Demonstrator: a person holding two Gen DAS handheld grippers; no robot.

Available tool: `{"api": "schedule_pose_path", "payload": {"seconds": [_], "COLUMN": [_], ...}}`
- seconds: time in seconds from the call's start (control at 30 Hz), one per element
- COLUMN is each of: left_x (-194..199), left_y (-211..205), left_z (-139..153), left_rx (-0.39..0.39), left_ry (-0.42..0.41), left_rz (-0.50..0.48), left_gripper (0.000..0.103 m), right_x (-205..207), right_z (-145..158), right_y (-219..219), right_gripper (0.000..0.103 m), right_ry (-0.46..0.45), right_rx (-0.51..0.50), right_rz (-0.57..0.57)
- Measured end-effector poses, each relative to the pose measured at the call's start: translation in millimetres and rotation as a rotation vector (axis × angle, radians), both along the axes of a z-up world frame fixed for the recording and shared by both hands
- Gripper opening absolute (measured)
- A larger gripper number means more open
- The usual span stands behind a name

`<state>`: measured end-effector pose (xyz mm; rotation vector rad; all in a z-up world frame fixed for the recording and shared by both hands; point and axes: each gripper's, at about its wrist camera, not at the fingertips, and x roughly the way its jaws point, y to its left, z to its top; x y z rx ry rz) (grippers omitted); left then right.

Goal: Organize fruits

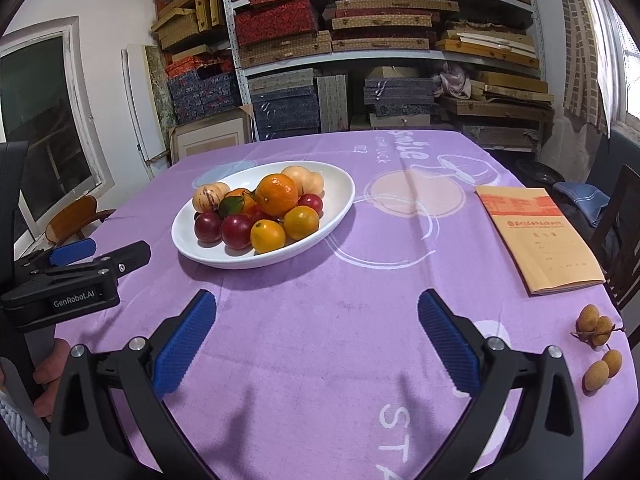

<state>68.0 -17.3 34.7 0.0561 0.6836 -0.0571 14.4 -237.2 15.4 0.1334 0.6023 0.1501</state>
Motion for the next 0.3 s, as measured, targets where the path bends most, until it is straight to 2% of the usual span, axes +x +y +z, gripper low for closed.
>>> {"api": "schedule_pose_path", "payload": {"seconds": [0.3], "left_x": [7.1], "left_y": [1.4], "left_z": [-8.7], "left_rx": [-0.01], "left_ry": [0.065], "left_rz": [-0.006], "left_gripper": [0.1], "right_x": [1.3], "right_z": [0.0], "right_y": [0.6], "right_gripper": [0.099], "right_ry": [-0.003], "right_rx": [-0.011], "right_rz": [-0.003]}}
